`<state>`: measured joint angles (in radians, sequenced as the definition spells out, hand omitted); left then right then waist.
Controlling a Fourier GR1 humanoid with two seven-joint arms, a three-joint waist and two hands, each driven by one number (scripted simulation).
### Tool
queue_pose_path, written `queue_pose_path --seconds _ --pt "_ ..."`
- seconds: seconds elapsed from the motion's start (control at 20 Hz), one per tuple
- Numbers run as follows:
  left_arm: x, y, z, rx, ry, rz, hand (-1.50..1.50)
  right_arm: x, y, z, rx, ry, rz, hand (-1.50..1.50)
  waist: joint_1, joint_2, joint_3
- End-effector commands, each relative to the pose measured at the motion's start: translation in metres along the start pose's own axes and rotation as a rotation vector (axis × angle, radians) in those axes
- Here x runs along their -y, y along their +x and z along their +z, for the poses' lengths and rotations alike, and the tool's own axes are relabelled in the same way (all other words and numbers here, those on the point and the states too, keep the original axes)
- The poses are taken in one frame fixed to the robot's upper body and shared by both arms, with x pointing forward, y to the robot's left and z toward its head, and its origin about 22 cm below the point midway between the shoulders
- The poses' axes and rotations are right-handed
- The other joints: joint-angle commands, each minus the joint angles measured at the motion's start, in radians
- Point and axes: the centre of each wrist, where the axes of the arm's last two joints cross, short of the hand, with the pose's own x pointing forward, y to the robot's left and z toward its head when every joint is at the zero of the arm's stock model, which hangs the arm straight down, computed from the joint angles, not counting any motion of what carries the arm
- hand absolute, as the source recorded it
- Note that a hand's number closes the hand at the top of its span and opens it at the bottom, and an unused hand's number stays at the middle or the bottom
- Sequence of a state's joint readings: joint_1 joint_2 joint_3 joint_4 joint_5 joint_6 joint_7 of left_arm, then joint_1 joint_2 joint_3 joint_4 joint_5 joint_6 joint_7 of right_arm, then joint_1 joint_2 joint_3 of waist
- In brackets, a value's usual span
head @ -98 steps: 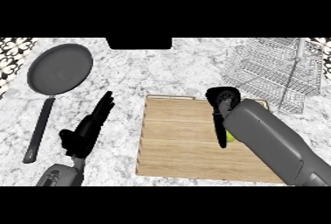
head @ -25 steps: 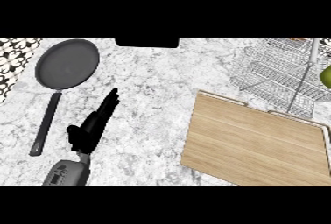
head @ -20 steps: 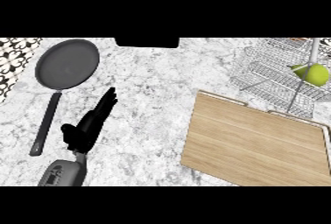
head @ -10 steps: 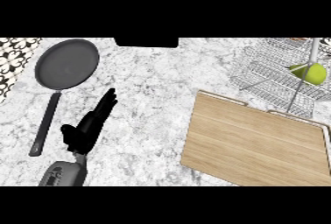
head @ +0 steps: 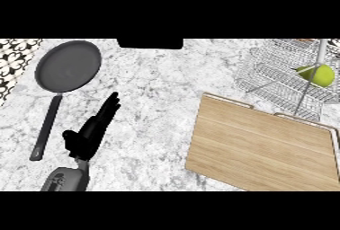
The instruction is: Pick the pear from the tray and place it in the tiered basket
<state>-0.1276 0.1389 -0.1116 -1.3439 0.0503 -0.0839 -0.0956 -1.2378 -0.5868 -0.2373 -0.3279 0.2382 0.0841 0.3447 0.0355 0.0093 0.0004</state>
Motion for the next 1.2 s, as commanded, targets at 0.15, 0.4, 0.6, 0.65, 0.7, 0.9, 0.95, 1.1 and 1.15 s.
queue_pose_path --seconds 0.15,0.4,0.6,0.65,0.7,0.9,0.95,1.1,1.15 --pt "0.005 0.016 -0.005 0.0 -0.002 0.013 0.0 0.017 -0.006 0.0 -0.047 0.012 -0.213 -1.5 -0.013 -0.003 0.001" --pt "-0.005 -0.001 0.007 0.001 0.014 -0.018 0.0 0.046 -0.006 0.007 0.005 -0.2 -0.252 -1.5 -0.02 -0.005 0.0" --pt "0.003 0.006 -0.002 0.009 0.014 -0.001 0.0 0.084 -0.009 0.018 0.029 -0.501 -0.215 -1.5 -0.025 -0.002 0.0" --pt "-0.015 -0.005 0.012 -0.009 0.037 0.014 0.0 0.096 -0.016 0.022 0.03 -0.56 -0.211 -1.5 -0.028 -0.006 -0.001" --pt "-0.005 0.009 0.001 0.025 0.014 -0.004 0.0 0.109 -0.022 0.025 0.027 -0.592 -0.247 -1.5 -0.022 -0.001 0.0" --pt "-0.003 -0.002 0.009 -0.014 0.011 0.005 0.0 0.149 -0.039 0.041 0.095 -0.724 -0.352 -1.5 -0.032 -0.006 0.001" --pt "-0.014 0.006 0.001 -0.005 0.047 -0.004 0.0 0.162 -0.052 0.047 0.115 -0.734 -0.358 -1.5 -0.046 -0.009 0.001" --pt "-0.025 0.005 0.007 -0.016 0.05 0.016 0.0 0.2 -0.08 0.068 0.15 -0.747 -0.414 -1.5 -0.054 -0.013 0.001" --pt "-0.008 -0.001 0.011 -0.011 0.062 -0.005 0.0 0.219 -0.099 0.08 0.156 -0.767 -0.413 -1.5 -0.058 -0.013 0.001"
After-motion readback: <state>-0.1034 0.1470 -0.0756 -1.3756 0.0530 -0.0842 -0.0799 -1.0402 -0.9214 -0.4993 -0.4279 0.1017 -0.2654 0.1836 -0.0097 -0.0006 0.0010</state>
